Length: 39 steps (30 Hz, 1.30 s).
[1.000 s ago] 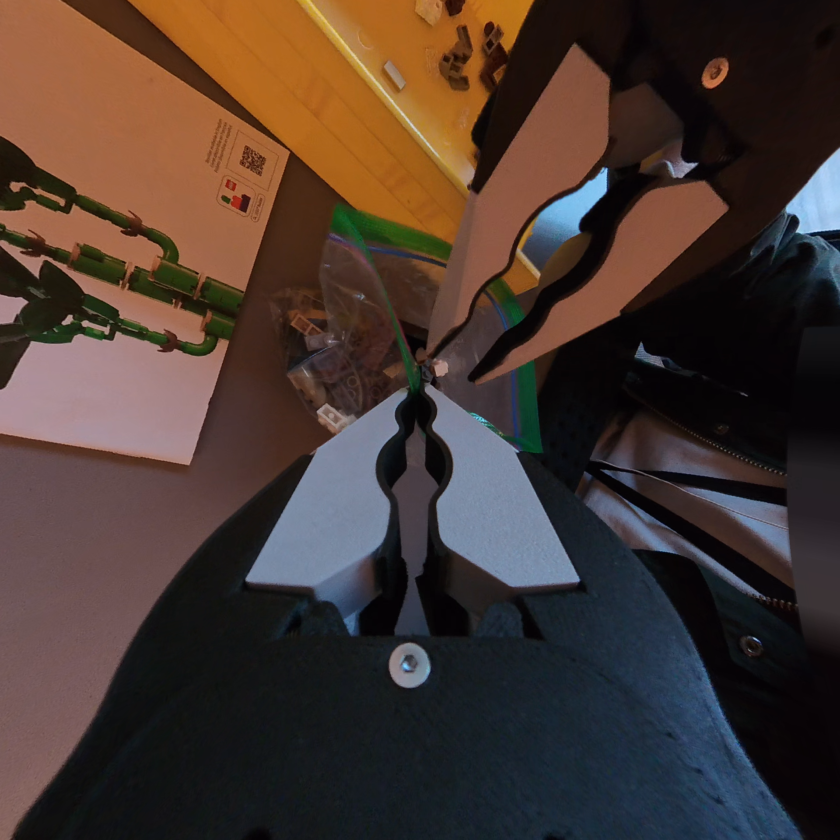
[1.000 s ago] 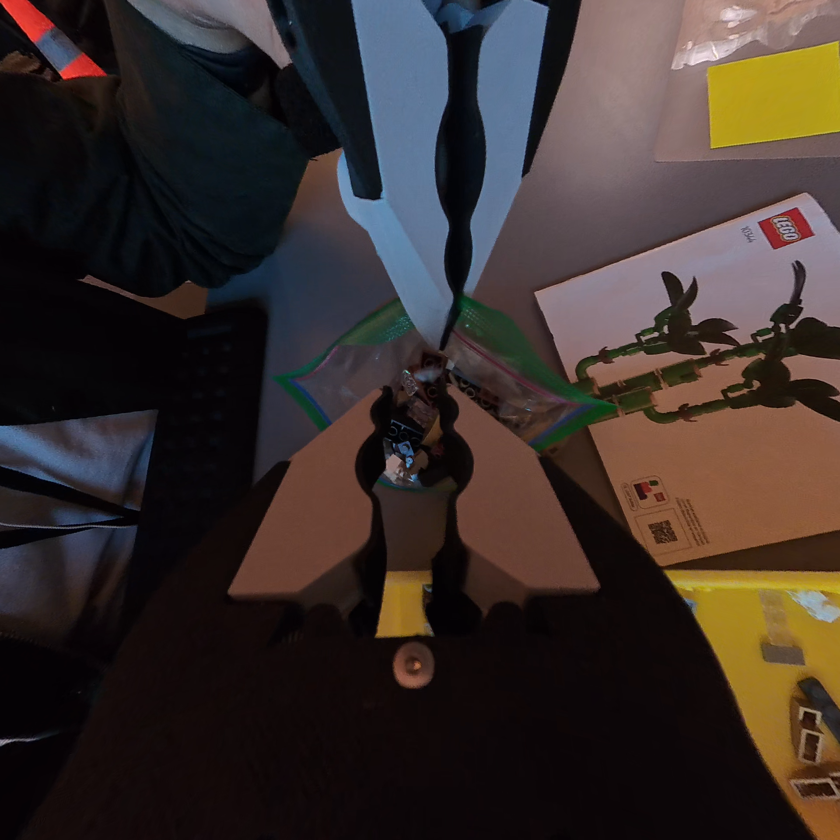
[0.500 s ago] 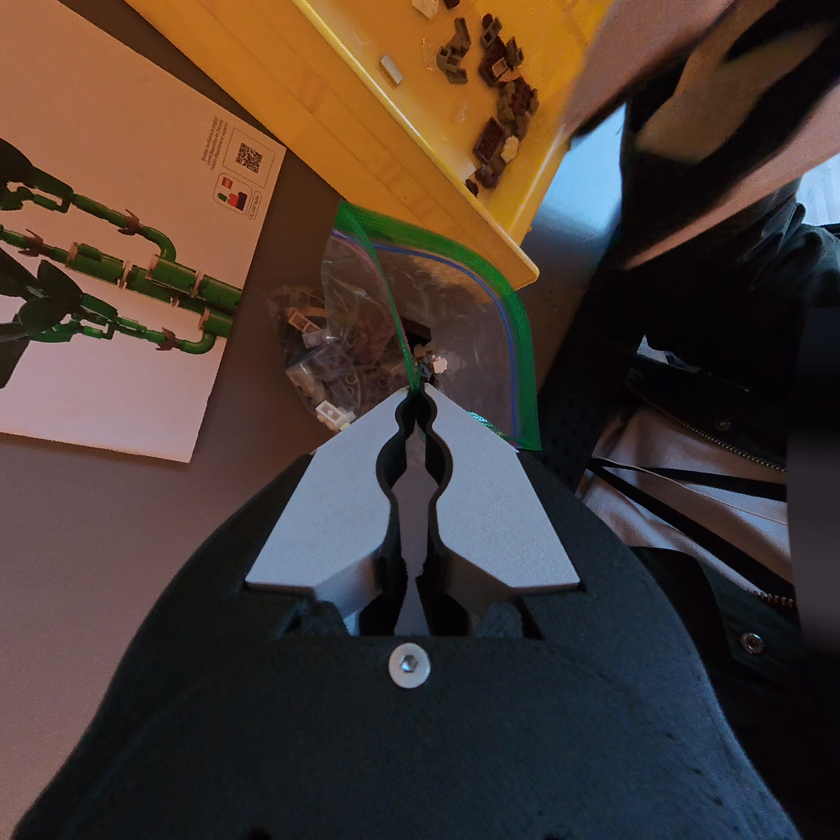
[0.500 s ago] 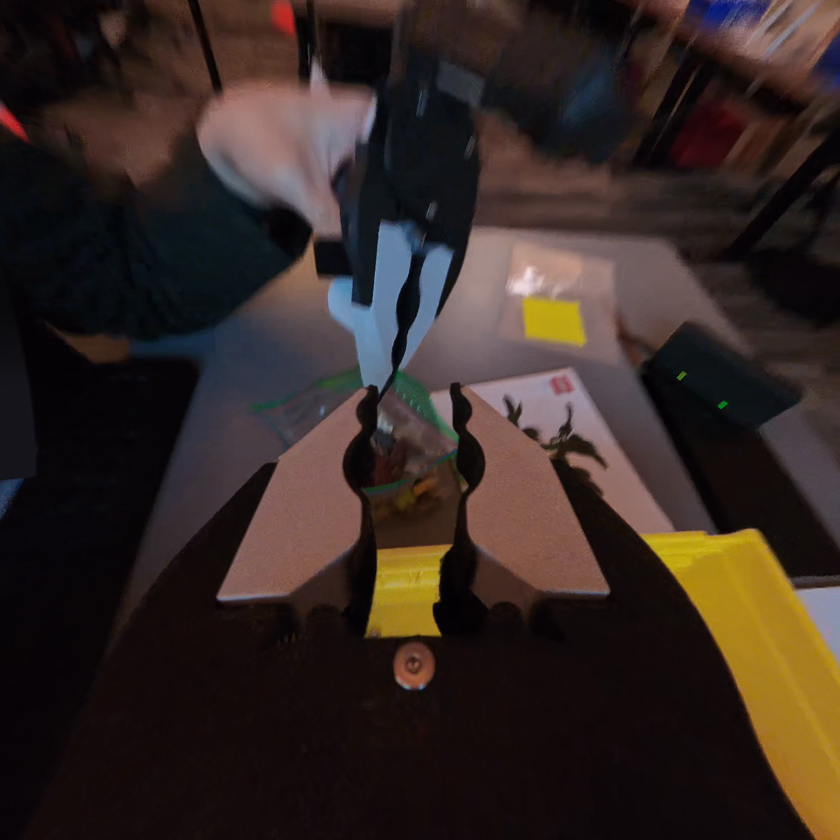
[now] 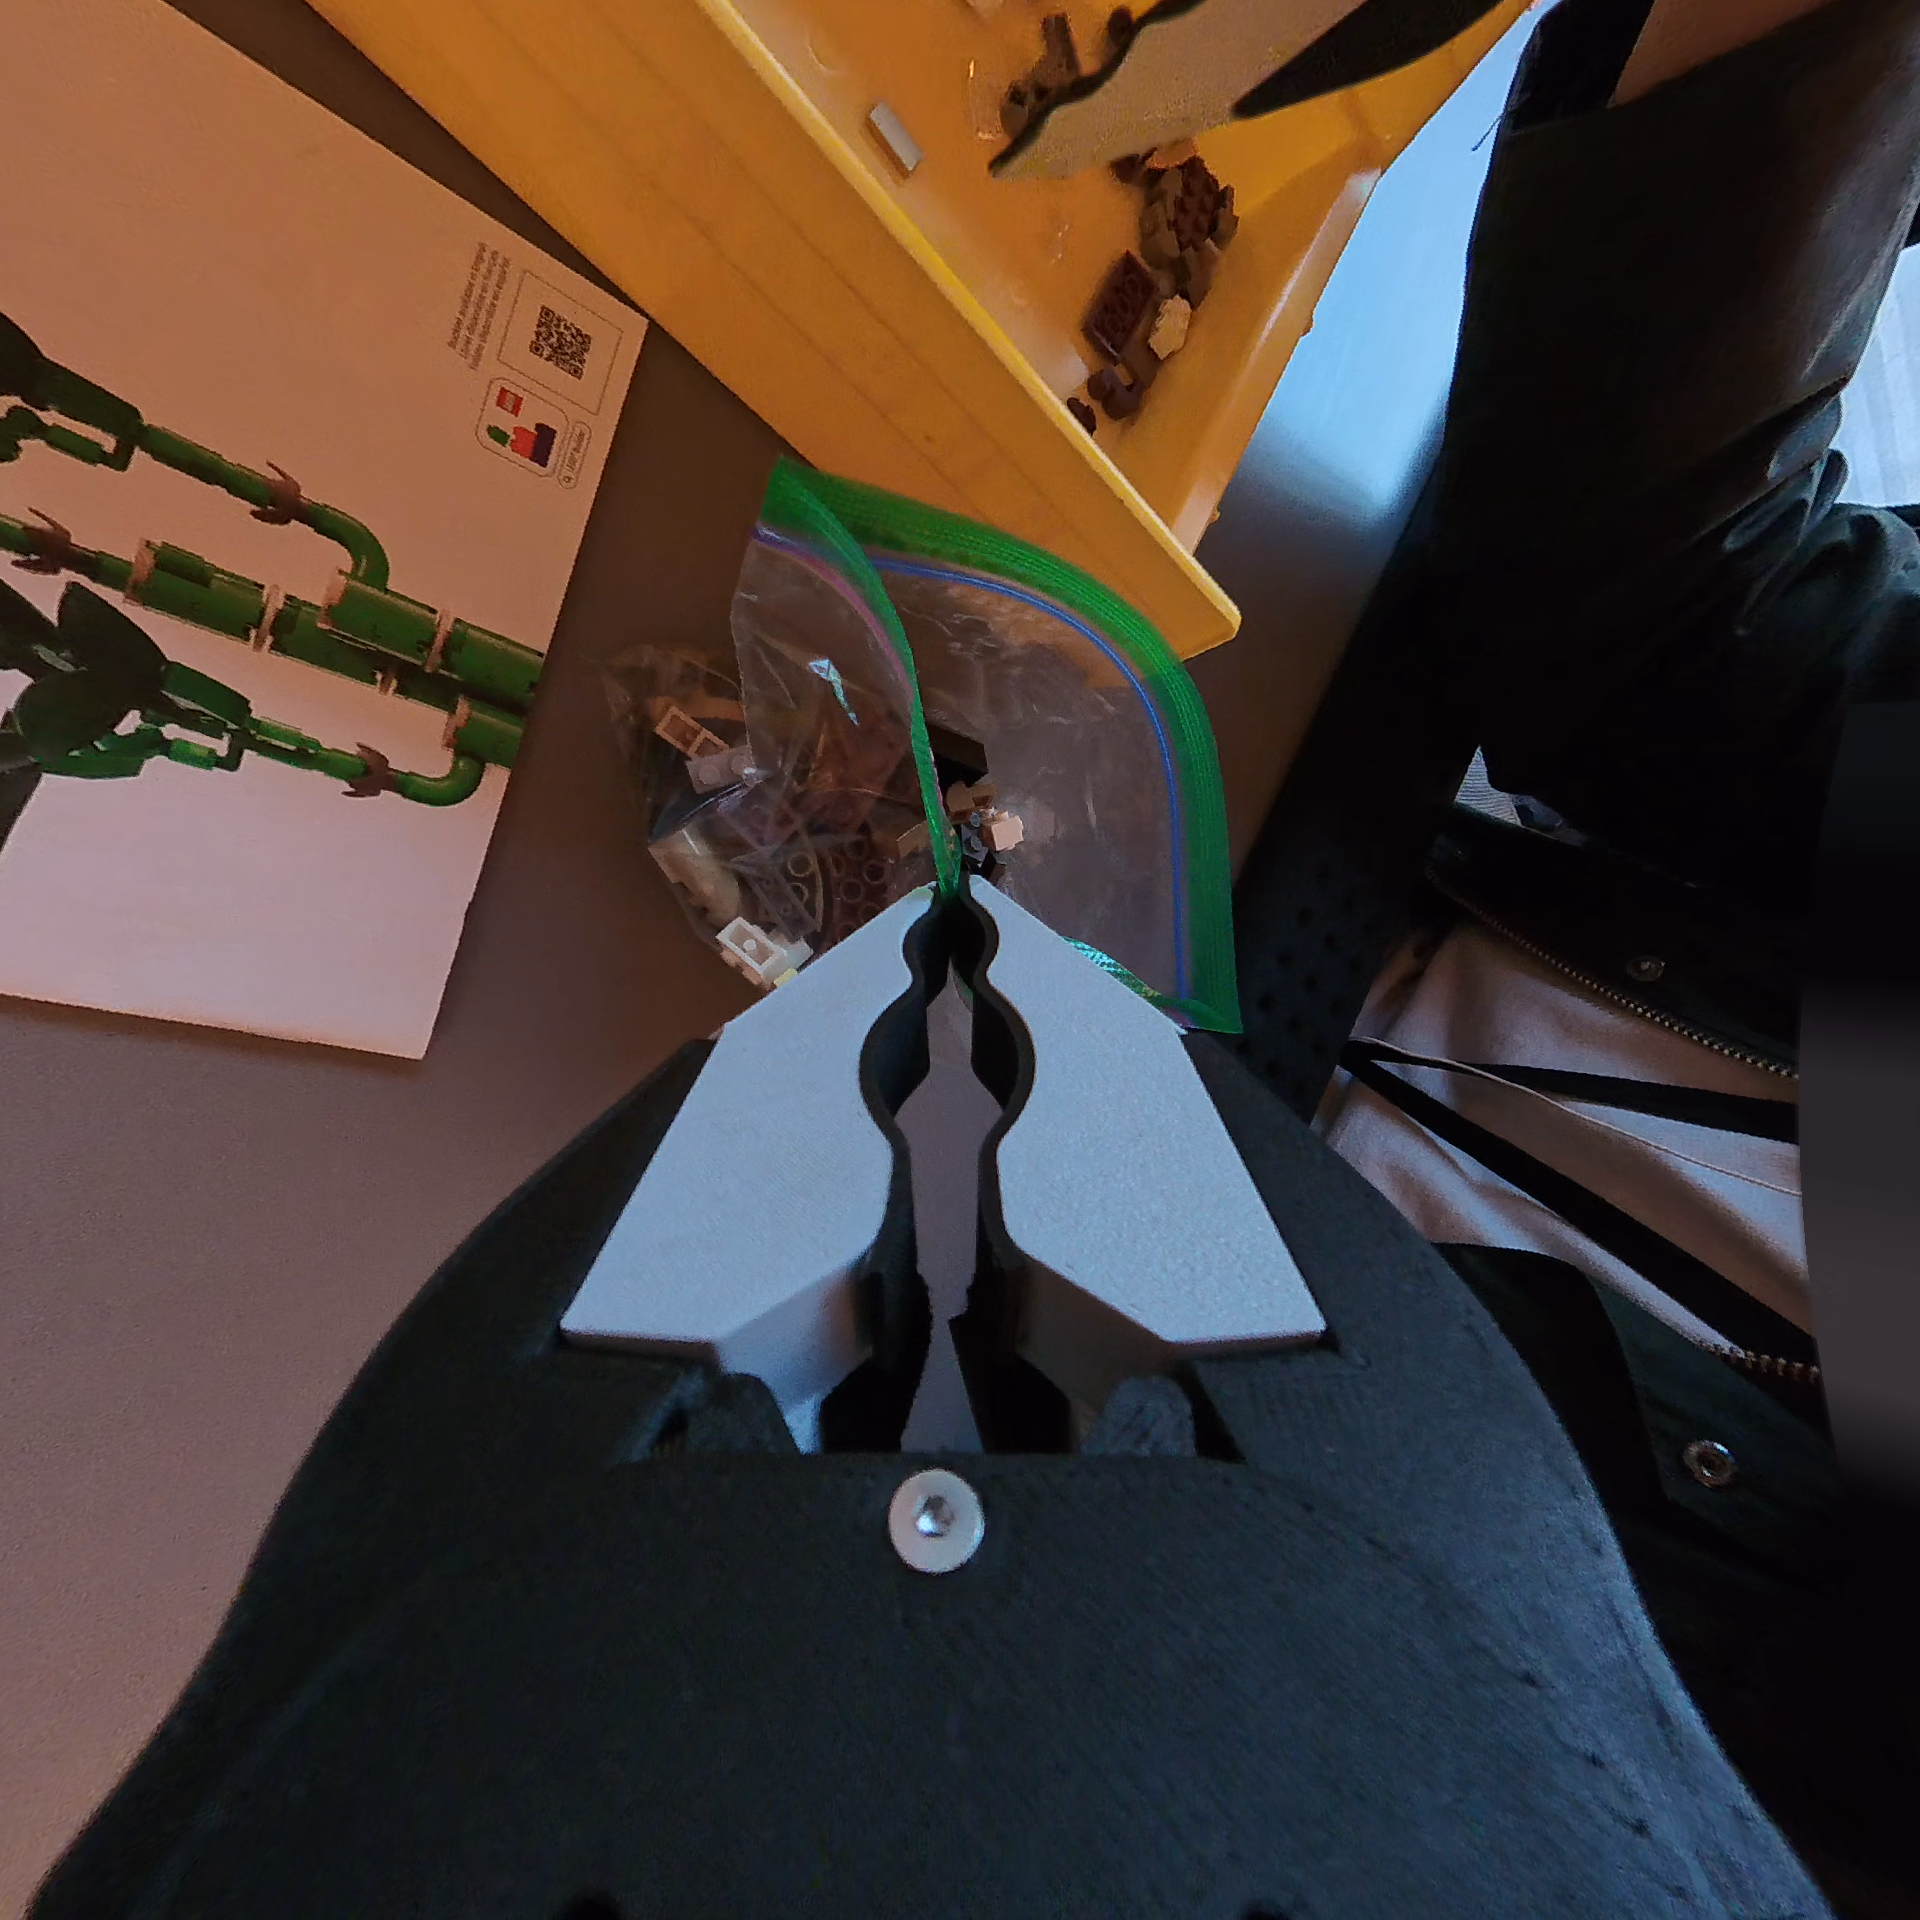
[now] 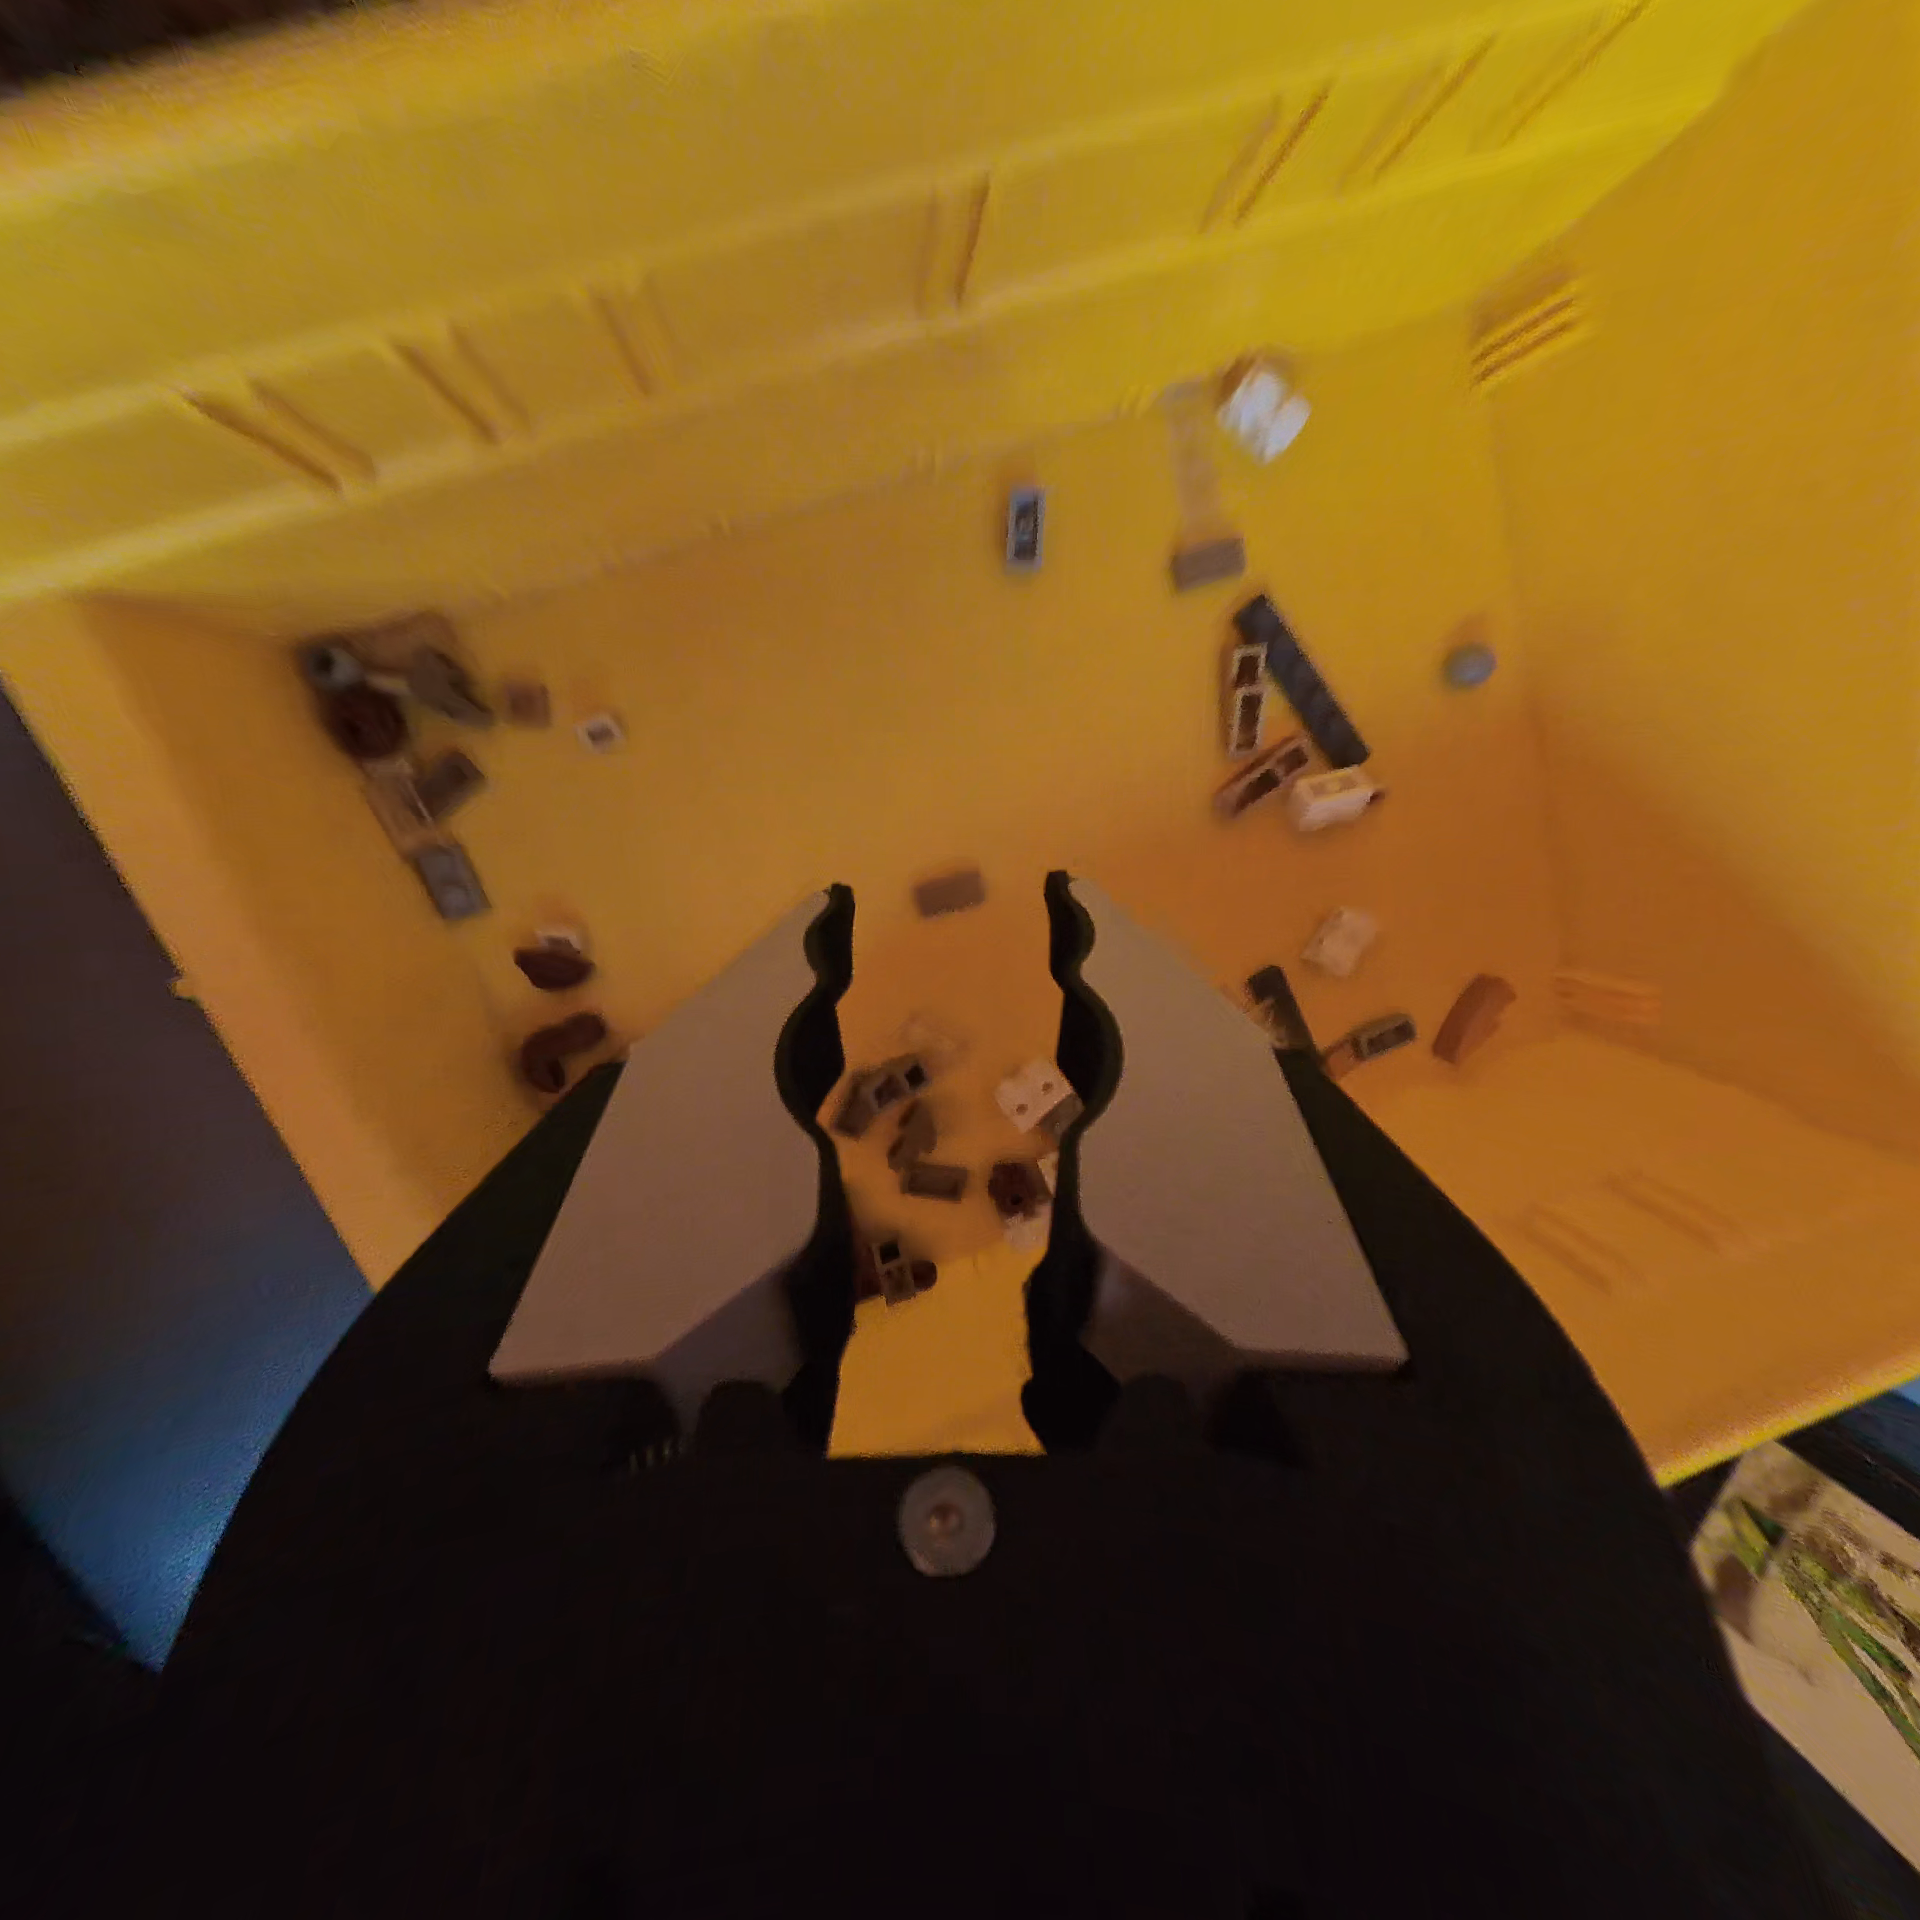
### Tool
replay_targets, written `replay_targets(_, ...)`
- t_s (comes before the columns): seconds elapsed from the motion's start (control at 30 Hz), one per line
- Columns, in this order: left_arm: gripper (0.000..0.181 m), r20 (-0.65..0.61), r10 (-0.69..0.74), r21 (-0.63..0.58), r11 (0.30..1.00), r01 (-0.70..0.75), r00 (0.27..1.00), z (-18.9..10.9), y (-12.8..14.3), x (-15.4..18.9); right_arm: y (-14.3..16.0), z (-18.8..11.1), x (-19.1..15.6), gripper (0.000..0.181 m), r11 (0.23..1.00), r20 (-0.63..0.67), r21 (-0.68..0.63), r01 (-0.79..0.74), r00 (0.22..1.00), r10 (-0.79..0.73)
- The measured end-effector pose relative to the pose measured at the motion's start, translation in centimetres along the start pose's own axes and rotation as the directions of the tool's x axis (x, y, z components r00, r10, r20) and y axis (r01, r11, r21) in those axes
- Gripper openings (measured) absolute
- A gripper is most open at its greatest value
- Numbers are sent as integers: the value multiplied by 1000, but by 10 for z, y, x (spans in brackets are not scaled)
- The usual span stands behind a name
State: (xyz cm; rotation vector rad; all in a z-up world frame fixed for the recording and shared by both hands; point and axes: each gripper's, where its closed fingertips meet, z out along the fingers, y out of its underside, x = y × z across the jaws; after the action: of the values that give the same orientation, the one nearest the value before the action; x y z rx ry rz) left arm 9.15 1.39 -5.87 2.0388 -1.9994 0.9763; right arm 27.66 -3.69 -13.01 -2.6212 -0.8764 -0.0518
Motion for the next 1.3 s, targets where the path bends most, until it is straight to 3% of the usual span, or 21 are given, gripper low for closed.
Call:
replay_targets(0.1,0,0,1,-2,1000,-1,1000,0,1,0,11,14,1,40,995,-21,-99,19,1000,-21)
replay_targets(0.37,0,-2,5,-3,1000,-5,1000,-1,1,2,16,31,4,28,987,-30,-159,24,999,-29)
replay_targets(0.5,0,-2,12,-5,1000,-12,1000,-1,2,4,17,32,-3,16,987,30,-160,-25,999,30)
replay_targets(0.7,0,3,6,-4,1000,-6,1000,-2,2,3,17,31,-3,16,986,37,-153,-62,997,68)
replay_targets(0.97,0,-1,0,-10,1000,0,1000,1,2,1,23,14,3,15,972,-45,-233,26,998,-37)
replay_targets(1.07,0,-1,2,-9,1000,-2,1000,1,2,2,-5,-15,6,15,993,-121,-113,18,992,-31)
replay_targets(1.17,0,0,4,-8,1000,-4,1000,1,1,2,-54,-51,-1,15,992,-200,92,86,978,-66)
replay_targets(1.23,0,-1,4,-9,1000,-4,1000,1,1,3,-94,-75,-12,15,954,-243,263,146,967,-81)
replay_targets(1.3,0,1,5,-7,1000,-5,1000,1,1,3,-127,-91,-36,15,897,-191,410,163,977,-91)
